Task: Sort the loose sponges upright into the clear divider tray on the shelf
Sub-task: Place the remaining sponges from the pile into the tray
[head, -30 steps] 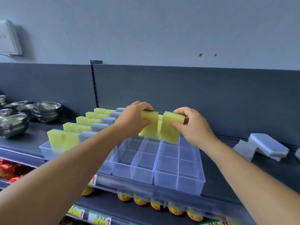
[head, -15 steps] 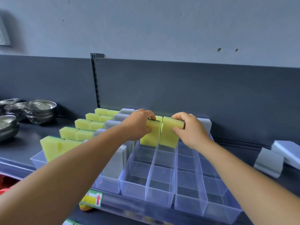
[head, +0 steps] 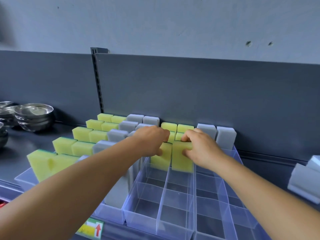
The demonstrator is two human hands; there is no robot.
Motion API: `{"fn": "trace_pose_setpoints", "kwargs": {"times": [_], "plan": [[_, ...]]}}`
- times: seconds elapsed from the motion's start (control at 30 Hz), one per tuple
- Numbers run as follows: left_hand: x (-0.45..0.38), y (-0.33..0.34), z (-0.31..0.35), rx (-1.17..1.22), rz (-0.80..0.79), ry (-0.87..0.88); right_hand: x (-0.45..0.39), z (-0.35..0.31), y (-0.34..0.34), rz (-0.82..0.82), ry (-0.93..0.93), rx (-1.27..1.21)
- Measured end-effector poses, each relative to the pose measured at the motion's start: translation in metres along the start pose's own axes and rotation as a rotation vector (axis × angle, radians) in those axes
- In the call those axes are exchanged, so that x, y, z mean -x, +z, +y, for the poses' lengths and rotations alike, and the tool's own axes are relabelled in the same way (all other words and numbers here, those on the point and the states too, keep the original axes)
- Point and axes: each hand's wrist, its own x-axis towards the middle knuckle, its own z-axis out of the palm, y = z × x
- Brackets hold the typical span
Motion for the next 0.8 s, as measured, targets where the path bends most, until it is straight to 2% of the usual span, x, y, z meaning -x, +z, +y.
{"fn": "trace_pose_setpoints", "kwargs": {"times": [0.13,0.33,0.47,0.63,0.8], "plan": [[-0.003,0.000,0.000,-0.052,-0.014,0.012,0.000,-0.003,0.005,-0.044,0.020,0.069],[0.001,-0.002,0.004,-0.057,-0.026,0.020,0.005,-0.006,0.001,-0.073,0.059,0.039],[0.011,-0.008,0.011,-0.039,0.037,0.051,0.018,-0.009,-0.012,-0.045,0.023,0.029],[0.030,-0.015,0.037,-0.045,0.105,0.120,0.051,-0.010,-0.031,-0.043,-0.004,0.117],[0.043,-0.016,0.077,-0.002,0.121,0.184,0.095,0.005,-0.045,-0.036,0.061,0.175]]}}
